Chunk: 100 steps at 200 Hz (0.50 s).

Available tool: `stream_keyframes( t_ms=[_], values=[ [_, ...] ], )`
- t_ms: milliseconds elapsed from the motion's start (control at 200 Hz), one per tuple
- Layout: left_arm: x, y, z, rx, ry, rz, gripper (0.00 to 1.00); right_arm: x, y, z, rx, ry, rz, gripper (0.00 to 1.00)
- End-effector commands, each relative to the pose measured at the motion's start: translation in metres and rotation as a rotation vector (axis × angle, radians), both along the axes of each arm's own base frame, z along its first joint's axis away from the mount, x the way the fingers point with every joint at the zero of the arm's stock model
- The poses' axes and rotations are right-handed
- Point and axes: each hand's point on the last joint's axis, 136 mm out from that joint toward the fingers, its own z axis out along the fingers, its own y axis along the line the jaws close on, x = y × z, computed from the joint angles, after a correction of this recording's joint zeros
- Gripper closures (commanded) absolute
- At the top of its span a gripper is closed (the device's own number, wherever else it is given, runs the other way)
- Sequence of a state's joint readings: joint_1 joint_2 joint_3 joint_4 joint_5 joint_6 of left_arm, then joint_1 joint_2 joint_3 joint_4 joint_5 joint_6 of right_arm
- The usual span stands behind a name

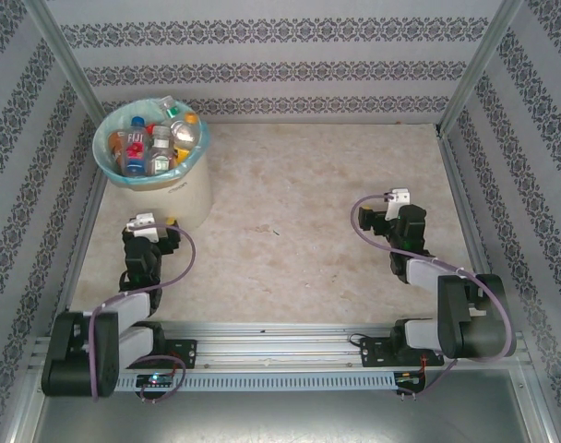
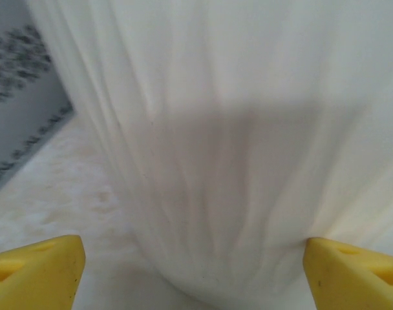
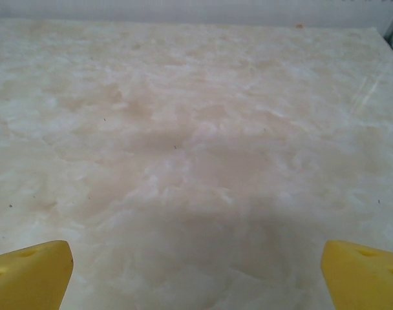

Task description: Put the plastic bottles in the bin

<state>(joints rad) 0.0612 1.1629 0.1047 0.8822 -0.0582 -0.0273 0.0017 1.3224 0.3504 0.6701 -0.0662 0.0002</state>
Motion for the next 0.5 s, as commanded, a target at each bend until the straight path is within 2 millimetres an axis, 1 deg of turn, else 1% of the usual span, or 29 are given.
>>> stream_keyframes(
  t_ms=[0,90,135,185,250,295,325,360,415,495],
  values=[
    [0.021,-0.026,0.025,-0.036,-0.125,-0.162,0.07,0.003,0.01,0.017,0.012,-0.137,0.064,0.02],
    [0.027,-0.026,0.021,-0.038,-0.145,-0.168,0.0,0.006,0.013,0.006,0.012,-0.151,0.081,0.02],
    [0.028,-0.027,0.016,-0.044,-0.148,-0.176,0.0,0.009,0.012,0.0,0.015,-0.149,0.076,0.02],
    [0.029,-0.032,0.013,-0.041,-0.161,-0.208,0.0,0.014,0.01,0.0,0.026,-0.164,0.06,0.02],
    [0.032,-0.036,0.008,-0.036,-0.16,-0.231,0.0,0.017,-0.006,-0.003,0.024,-0.116,-0.031,0.02],
    [0.035,-0.034,0.006,-0.041,-0.152,-0.215,0.0,0.019,-0.017,-0.006,0.022,-0.089,-0.102,0.02],
    [0.036,-0.028,0.003,-0.048,-0.145,-0.18,0.0,0.019,-0.025,-0.01,0.025,-0.078,-0.15,0.02],
    [0.038,-0.022,0.0,-0.053,-0.139,-0.141,0.0,0.02,-0.024,-0.006,0.021,-0.095,-0.148,0.02],
    [0.041,-0.015,-0.005,-0.06,-0.127,-0.1,0.0,0.02,-0.024,-0.008,0.019,-0.089,-0.151,0.02],
    [0.044,-0.015,-0.006,-0.063,-0.108,-0.106,0.0,0.019,-0.024,-0.009,0.015,-0.084,-0.151,0.02]
  ],
)
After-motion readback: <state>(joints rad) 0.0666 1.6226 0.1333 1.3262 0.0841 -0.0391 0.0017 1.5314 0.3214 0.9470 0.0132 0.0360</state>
